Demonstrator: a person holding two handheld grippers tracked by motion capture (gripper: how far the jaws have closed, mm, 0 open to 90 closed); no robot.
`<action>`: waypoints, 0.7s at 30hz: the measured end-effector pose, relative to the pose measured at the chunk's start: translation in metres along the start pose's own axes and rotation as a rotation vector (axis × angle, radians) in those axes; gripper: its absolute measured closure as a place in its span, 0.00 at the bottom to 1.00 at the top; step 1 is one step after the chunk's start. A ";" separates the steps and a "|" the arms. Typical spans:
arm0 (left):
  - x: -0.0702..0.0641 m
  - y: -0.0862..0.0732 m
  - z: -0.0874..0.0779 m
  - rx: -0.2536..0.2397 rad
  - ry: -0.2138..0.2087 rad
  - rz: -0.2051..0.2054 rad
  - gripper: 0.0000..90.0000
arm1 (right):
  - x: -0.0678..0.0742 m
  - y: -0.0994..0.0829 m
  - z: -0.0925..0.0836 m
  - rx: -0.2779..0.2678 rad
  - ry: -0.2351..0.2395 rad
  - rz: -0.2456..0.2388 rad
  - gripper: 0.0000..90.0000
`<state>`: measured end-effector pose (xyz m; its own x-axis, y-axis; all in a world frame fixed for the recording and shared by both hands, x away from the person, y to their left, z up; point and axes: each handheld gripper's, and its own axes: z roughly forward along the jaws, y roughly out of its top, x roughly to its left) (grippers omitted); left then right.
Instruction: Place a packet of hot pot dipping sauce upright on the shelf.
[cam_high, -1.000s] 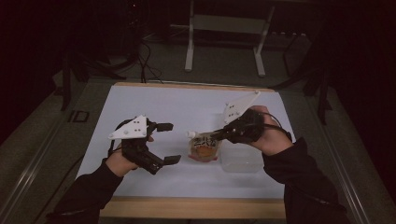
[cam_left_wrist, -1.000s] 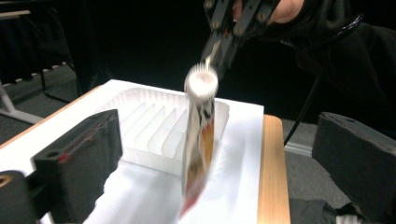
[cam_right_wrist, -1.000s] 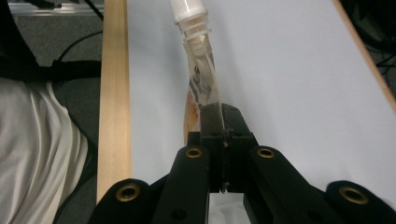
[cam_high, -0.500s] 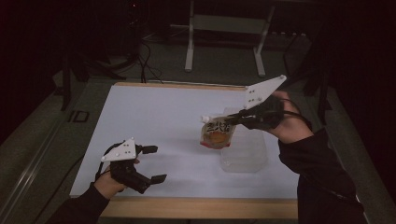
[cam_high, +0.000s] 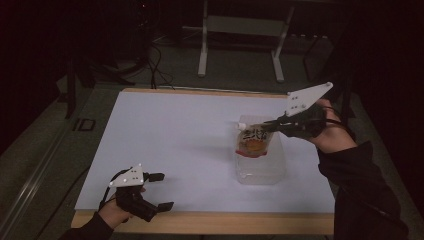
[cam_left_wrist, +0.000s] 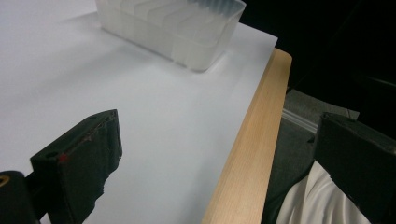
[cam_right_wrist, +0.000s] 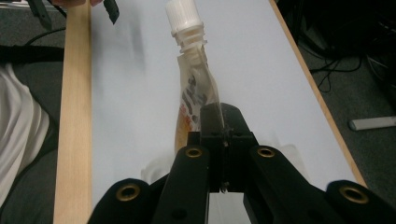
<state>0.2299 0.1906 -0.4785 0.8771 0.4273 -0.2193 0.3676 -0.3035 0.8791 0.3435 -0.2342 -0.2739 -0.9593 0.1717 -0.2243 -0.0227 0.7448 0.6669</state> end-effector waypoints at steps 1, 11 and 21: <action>0.000 -0.001 0.000 0.001 0.000 0.000 0.02 | -0.001 -0.004 -0.001 0.004 -0.001 0.002 0.99; 0.004 -0.006 0.001 0.004 -0.002 -0.009 0.02 | -0.009 -0.034 0.001 0.023 -0.006 0.040 0.99; 0.007 -0.009 0.003 0.013 -0.001 -0.021 0.02 | -0.018 -0.052 0.014 0.049 -0.006 0.071 0.99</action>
<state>0.2339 0.1941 -0.4897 0.8696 0.4325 -0.2380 0.3898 -0.3057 0.8687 0.3659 -0.2667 -0.3149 -0.9563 0.2289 -0.1821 0.0593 0.7612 0.6458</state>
